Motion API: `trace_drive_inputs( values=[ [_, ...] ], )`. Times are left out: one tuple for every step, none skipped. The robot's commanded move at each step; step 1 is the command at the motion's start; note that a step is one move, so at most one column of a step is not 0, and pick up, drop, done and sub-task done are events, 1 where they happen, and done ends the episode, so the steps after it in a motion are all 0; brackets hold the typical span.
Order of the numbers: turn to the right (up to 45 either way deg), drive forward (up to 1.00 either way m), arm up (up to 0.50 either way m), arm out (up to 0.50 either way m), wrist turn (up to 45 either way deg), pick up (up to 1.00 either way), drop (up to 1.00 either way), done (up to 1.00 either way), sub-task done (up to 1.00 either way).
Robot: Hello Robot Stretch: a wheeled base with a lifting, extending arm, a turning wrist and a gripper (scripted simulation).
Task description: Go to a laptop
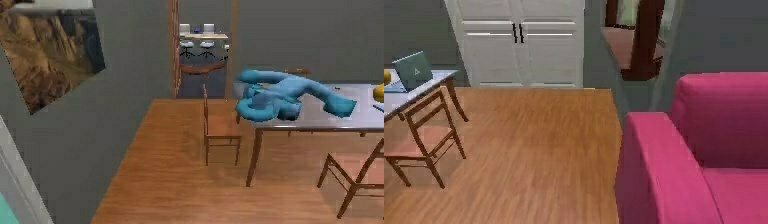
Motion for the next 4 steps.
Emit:
trace_drive_inputs(
  values=[
    [45.0, 0.00, 0.00, 0.00, 0.0, 0.00, 0.00, 0.00, 0.00],
    [18.0, 0.00, 0.00, 0.00, 0.0, 0.00, 0.00, 0.00, 0.00],
    [0.0, 1.00, 0.00, 0.00, 0.0, 0.00, 0.00, 0.00, 0.00],
    [0.0, 0.30, 0.00, 0.00, 0.0, 0.00, 0.00, 0.00, 0.00]
  ],
)
